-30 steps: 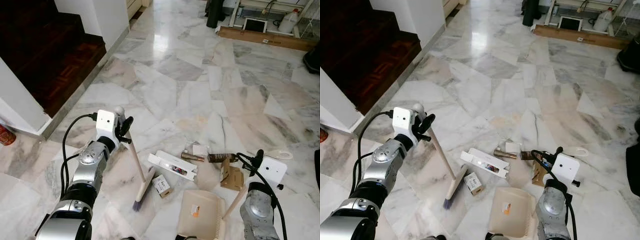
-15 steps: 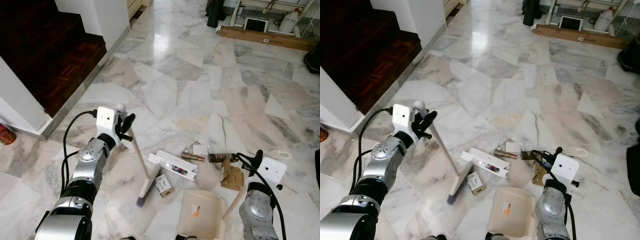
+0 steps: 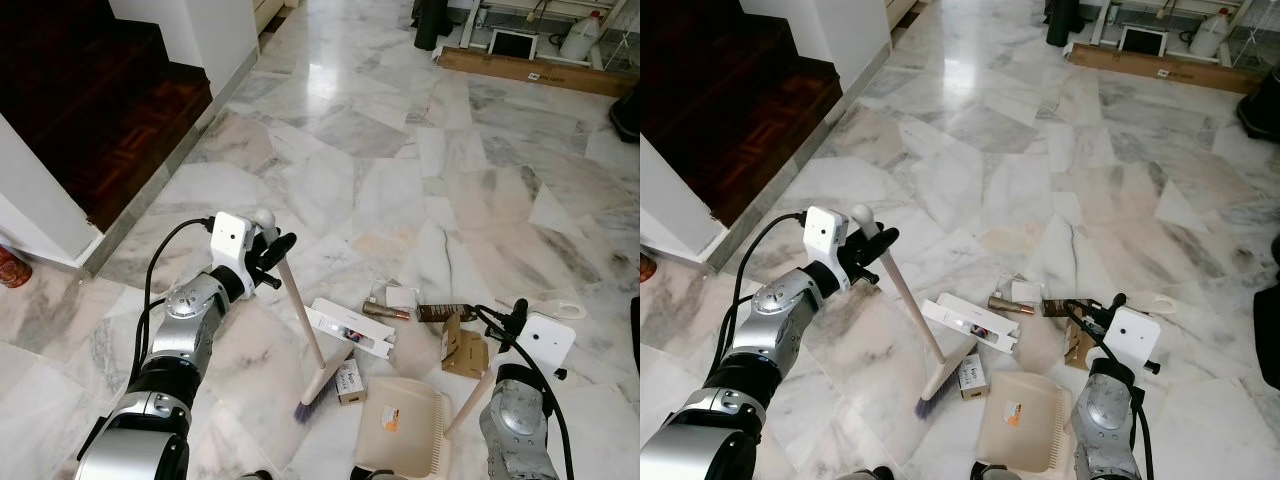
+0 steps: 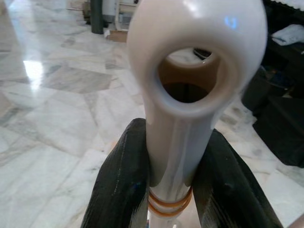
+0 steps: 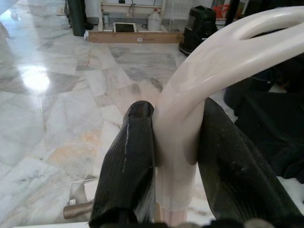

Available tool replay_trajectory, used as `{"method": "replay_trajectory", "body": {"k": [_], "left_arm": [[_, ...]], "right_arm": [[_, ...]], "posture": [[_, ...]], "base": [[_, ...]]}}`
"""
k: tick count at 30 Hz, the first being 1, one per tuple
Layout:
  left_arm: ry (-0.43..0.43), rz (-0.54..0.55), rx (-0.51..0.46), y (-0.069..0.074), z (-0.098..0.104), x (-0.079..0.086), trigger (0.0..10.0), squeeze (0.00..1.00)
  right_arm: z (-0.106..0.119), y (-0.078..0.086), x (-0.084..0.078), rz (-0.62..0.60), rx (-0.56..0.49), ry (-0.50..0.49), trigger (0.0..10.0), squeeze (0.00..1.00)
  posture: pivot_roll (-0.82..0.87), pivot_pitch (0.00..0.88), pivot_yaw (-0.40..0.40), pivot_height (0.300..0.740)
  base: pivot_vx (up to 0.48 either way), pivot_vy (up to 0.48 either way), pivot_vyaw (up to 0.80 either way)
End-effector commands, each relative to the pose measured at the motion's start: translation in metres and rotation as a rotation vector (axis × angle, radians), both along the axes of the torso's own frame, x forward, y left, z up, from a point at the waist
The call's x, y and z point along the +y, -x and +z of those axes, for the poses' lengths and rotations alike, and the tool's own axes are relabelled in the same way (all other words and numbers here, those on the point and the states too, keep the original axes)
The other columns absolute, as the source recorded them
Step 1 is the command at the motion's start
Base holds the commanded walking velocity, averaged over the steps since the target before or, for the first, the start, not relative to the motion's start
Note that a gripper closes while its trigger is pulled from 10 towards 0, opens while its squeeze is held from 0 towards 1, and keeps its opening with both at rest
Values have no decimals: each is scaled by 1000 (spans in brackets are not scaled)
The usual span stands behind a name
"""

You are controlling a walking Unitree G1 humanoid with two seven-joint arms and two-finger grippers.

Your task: Sweep floor

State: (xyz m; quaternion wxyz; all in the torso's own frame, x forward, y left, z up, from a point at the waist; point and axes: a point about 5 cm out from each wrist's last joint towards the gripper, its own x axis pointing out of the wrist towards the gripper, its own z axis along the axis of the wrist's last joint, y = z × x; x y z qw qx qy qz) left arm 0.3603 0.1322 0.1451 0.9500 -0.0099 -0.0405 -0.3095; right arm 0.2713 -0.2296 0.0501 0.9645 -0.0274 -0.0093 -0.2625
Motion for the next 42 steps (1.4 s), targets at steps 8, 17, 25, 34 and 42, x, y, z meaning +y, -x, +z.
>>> {"method": "replay_trajectory", "body": {"k": [8, 17, 25, 34, 42], "left_arm": [[153, -49, 51, 3, 6, -3, 10000, 0], [119, 192, -126, -6, 40, 32, 10000, 0], [19, 252, -159, -4, 40, 43, 10000, 0], [-158, 204, -72, 0, 6, 31, 10000, 0], [-156, 150, 7, 4, -16, 17, 10000, 0]], "right_arm": [[-8, 3, 3, 6, 41, -30, 10000, 0], [-9, 3, 3, 6, 46, -29, 10000, 0], [-10, 1, 4, 10, 51, -31, 10000, 0], [-8, 2, 0, 1, 43, -24, 10000, 0], [-9, 4, -1, -1, 47, -20, 10000, 0]], "posture": [[80, 196, 19, 740], [89, 197, 18, 740], [93, 199, 18, 740], [76, 201, 19, 740], [68, 213, 18, 740]], "base": [[0, 0, 0], [0, 0, 0], [0, 0, 0], [0, 0, 0], [0, 0, 0]]}}
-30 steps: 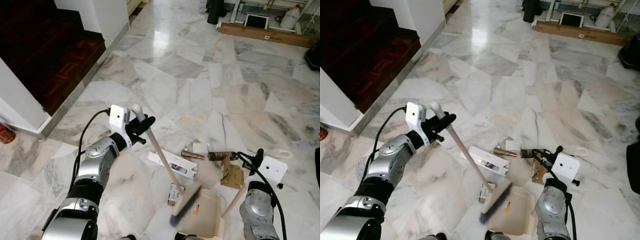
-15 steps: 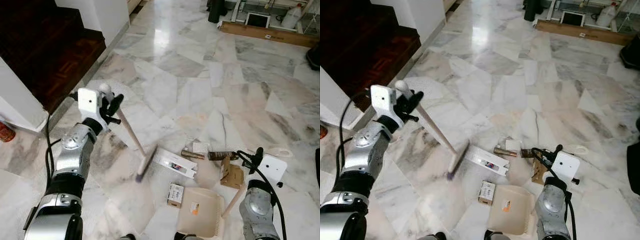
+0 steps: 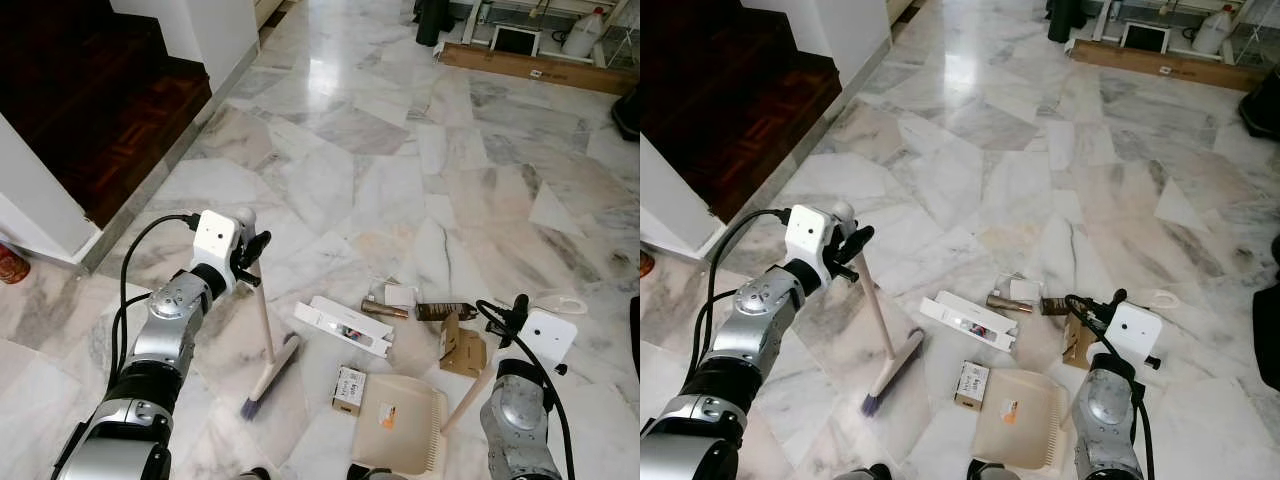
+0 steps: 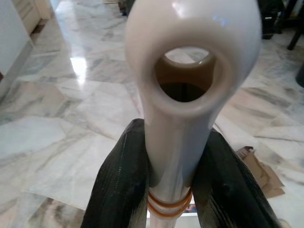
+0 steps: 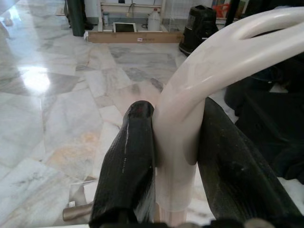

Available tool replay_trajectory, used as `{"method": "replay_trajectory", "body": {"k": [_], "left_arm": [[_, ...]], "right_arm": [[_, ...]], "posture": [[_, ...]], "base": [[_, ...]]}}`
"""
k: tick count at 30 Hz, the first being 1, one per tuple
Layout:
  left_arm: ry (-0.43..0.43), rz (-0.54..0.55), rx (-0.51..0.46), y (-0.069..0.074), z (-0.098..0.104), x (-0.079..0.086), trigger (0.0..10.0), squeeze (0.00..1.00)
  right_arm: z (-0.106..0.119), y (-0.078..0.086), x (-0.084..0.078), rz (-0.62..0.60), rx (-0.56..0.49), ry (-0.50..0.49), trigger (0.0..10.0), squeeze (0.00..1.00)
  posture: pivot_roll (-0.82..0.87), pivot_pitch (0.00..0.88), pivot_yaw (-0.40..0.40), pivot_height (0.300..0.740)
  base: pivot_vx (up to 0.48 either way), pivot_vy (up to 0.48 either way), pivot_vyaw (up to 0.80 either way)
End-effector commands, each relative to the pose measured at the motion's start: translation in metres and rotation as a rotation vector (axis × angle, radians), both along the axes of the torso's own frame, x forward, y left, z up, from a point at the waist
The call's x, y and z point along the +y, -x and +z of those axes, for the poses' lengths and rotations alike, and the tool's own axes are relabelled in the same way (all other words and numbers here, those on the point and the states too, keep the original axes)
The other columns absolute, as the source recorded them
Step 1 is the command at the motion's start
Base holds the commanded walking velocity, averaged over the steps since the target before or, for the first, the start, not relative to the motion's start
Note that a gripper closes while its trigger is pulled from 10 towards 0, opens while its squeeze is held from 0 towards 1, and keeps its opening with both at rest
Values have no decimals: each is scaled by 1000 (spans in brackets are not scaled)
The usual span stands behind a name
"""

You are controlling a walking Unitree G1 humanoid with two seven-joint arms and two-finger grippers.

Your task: Sweep floor

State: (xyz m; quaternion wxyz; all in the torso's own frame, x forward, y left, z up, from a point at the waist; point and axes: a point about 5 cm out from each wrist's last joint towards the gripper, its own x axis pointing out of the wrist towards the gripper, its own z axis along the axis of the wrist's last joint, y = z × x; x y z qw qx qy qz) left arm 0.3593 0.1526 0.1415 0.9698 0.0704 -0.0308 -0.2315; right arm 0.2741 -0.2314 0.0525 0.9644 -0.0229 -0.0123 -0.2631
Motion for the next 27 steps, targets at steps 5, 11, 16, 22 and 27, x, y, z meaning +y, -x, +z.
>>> {"method": "replay_trajectory", "body": {"k": [5, 11, 16, 22, 27], "left_arm": [[67, 3, 69, 2, -17, -9, 10000, 0], [131, -23, 123, 0, -20, -18, 10000, 0], [187, -55, 149, -1, -21, -22, 10000, 0], [334, -51, 149, -6, -10, -19, 10000, 0], [422, -73, 160, -8, -5, -21, 10000, 0]], "right_arm": [[-10, 8, 0, -3, 48, -11, 10000, 0], [-8, 12, -8, -16, 50, 4, 10000, 0], [-7, 13, -10, -21, 46, 5, 10000, 0], [-6, 12, -8, -14, 43, 2, 10000, 0], [-4, 10, -8, -11, 40, 2, 10000, 0]], "posture": [[45, 216, 16, 740], [33, 220, 11, 740], [25, 217, 8, 740], [28, 220, 3, 740], [26, 222, 2, 740]], "base": [[0, 0, 0], [0, 0, 0], [0, 0, 0], [0, 0, 0], [0, 0, 0]]}}
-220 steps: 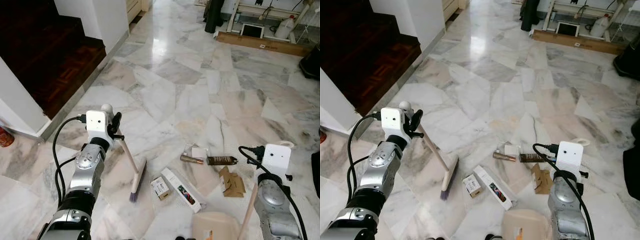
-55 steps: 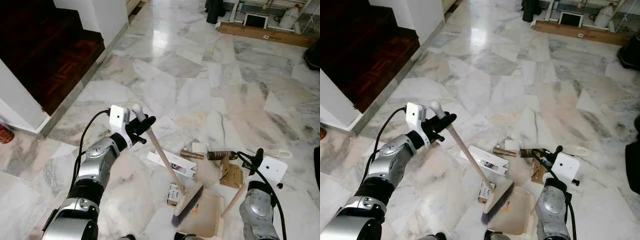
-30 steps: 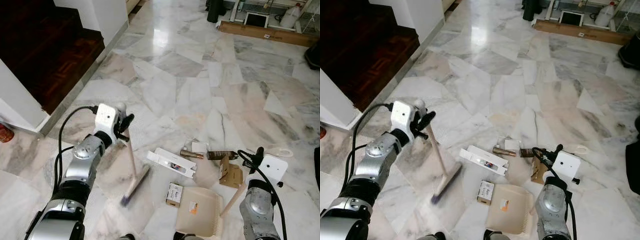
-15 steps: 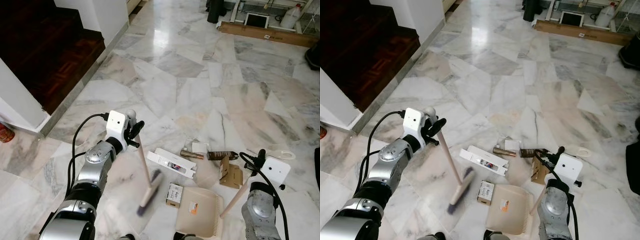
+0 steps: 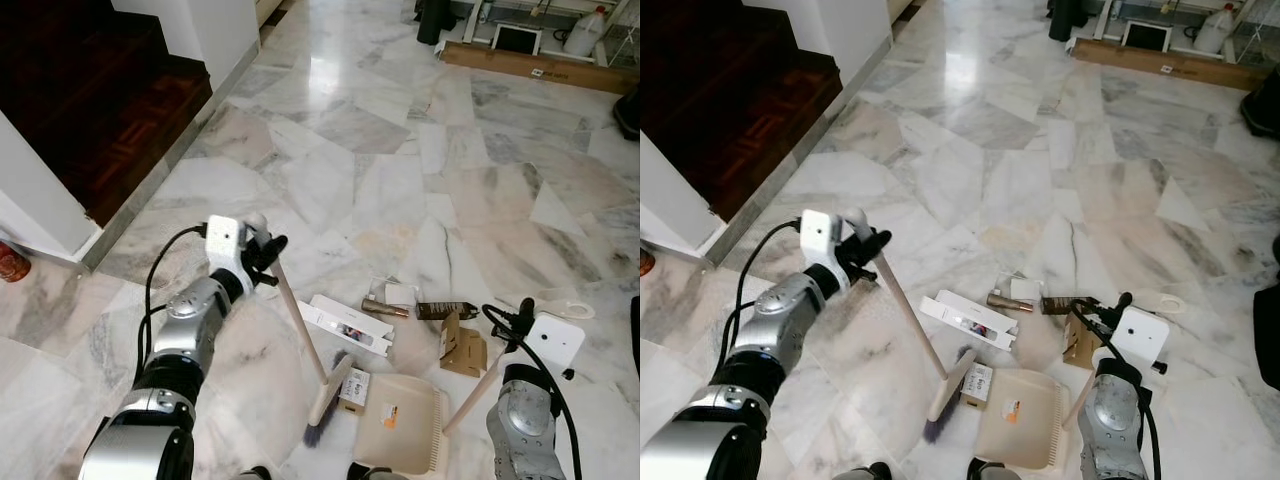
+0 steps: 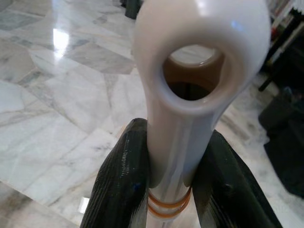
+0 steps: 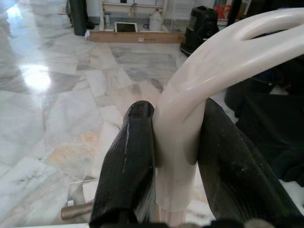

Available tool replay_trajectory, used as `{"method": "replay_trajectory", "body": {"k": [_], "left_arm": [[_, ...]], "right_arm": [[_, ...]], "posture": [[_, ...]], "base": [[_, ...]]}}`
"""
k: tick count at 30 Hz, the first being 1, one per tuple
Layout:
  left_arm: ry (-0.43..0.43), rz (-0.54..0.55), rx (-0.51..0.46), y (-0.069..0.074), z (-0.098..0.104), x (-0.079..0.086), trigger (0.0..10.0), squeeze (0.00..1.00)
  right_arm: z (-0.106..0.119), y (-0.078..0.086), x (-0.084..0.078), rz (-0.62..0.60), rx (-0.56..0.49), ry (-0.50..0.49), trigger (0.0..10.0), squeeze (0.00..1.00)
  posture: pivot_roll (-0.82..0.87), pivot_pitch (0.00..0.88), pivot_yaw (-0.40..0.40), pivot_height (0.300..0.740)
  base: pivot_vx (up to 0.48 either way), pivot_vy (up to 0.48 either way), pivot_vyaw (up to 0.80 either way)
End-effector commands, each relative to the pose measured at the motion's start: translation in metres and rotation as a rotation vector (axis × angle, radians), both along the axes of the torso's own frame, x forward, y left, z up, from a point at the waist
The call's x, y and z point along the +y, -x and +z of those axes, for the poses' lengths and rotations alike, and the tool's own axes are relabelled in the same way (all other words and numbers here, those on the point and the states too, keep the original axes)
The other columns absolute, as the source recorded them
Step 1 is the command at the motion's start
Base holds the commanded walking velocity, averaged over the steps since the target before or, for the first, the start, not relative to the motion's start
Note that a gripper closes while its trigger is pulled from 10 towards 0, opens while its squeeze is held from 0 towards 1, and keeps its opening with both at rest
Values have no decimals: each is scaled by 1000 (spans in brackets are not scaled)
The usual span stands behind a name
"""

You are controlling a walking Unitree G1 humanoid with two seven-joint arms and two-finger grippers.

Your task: Sweep floor

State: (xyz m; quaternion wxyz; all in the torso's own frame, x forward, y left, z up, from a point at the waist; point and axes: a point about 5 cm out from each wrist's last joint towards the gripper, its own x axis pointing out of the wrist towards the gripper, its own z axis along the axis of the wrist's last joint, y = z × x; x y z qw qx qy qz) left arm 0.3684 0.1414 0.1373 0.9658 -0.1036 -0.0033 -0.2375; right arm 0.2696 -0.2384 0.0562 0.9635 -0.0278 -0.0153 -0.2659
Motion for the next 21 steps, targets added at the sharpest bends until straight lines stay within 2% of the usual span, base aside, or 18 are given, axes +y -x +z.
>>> {"method": "replay_trajectory", "body": {"k": [1, 4, 7, 14, 21], "left_arm": [[135, -53, 21, 1, 2, -10, 10000, 0], [190, -77, 15, 0, 7, -12, 10000, 0], [209, -89, 11, 0, 11, -13, 10000, 0], [218, -93, 3, -1, 16, -8, 10000, 0], [198, -49, -31, -2, 26, 7, 10000, 0]], "right_arm": [[-8, 5, -1, -6, 42, -9, 10000, 0], [-7, 5, -1, -5, 41, -11, 10000, 0], [-8, 5, -1, -5, 42, -15, 10000, 0], [-8, 3, 2, -2, 44, -24, 10000, 0], [-9, 1, 5, 2, 45, -31, 10000, 0]], "posture": [[26, 223, 1, 740], [28, 224, 1, 740], [31, 224, 3, 740], [47, 221, 7, 740], [53, 221, 11, 740]], "base": [[0, 0, 0], [0, 0, 0], [0, 0, 0], [0, 0, 0], [0, 0, 0]]}}
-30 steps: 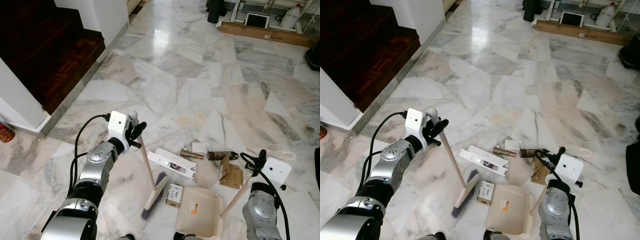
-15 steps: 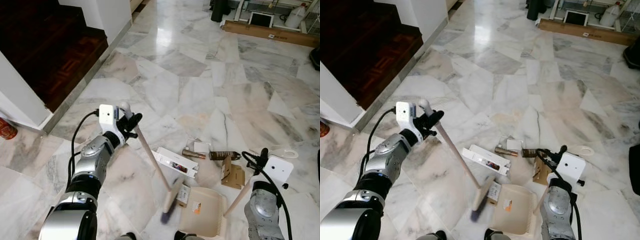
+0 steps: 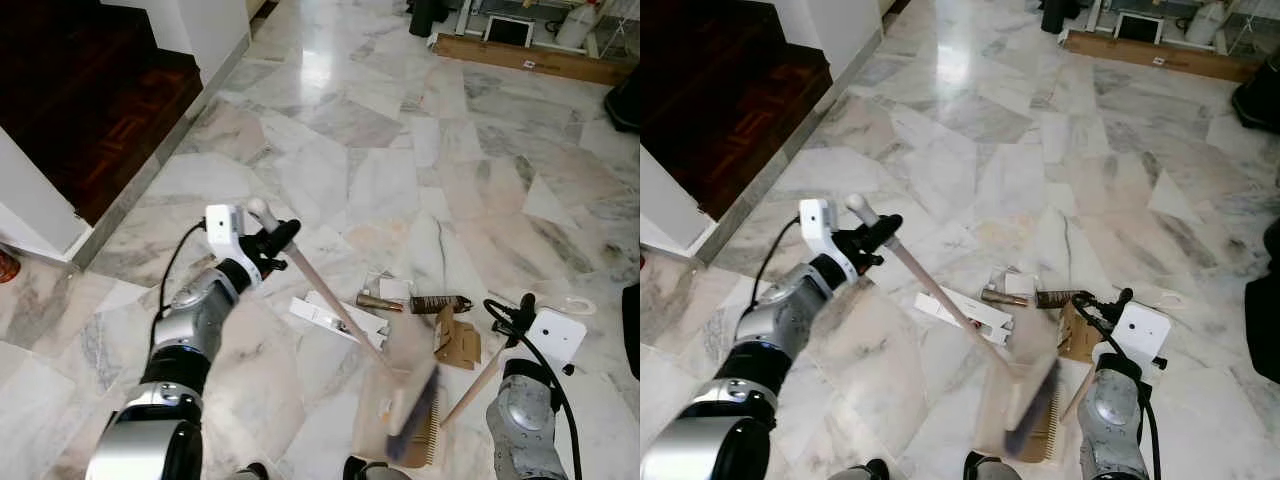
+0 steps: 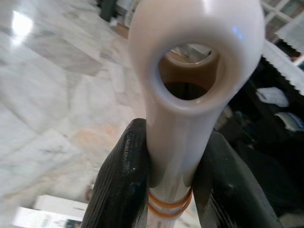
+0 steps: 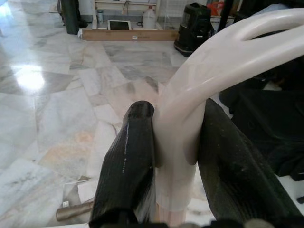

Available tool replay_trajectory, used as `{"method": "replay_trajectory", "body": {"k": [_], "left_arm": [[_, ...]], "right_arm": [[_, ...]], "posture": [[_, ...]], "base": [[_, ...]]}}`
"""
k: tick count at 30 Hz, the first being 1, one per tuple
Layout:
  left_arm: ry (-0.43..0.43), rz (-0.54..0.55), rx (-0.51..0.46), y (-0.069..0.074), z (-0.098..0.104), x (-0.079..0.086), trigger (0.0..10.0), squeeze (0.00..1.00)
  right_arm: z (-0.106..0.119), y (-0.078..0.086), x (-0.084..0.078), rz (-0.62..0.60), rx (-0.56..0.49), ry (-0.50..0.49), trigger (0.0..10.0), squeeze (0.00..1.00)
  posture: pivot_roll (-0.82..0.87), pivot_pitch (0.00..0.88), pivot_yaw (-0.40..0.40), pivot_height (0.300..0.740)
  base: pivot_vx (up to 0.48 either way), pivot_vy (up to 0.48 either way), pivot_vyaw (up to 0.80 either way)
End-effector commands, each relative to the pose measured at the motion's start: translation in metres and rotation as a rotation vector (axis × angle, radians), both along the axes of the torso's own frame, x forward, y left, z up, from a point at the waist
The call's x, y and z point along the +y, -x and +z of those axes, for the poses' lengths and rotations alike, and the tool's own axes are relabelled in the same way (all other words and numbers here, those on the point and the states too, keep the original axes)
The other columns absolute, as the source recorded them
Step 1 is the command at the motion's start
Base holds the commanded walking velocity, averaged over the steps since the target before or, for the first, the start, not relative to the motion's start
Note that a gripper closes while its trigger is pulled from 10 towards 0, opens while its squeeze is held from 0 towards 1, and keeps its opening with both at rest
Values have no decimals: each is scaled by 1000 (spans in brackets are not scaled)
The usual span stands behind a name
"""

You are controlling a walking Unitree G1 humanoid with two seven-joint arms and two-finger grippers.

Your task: Sweep floor

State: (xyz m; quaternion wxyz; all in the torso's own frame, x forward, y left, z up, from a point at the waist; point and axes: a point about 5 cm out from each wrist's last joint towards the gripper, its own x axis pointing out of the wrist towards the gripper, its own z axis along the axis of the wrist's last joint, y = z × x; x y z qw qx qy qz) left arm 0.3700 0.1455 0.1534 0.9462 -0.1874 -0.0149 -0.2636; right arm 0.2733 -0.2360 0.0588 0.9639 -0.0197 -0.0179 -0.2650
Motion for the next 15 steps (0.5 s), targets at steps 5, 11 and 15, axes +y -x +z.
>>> {"method": "replay_trajectory", "body": {"k": [5, 11, 15], "left_arm": [[46, 152, -125, -4, 30, 17, 10000, 0], [-143, 205, -239, 0, 43, 11, 10000, 0], [-277, 246, -267, 4, 35, 6, 10000, 0]], "right_arm": [[-12, 6, 2, -2, 54, -18, 10000, 0], [-11, 4, 3, 2, 50, -18, 10000, 0], [-1, -1, 4, 27, 0, -9, 10000, 0]], "posture": [[53, 220, 12, 740], [56, 212, 10, 740], [54, 187, 10, 740]], "base": [[0, 0, 0], [0, 0, 0], [0, 0, 0]]}}
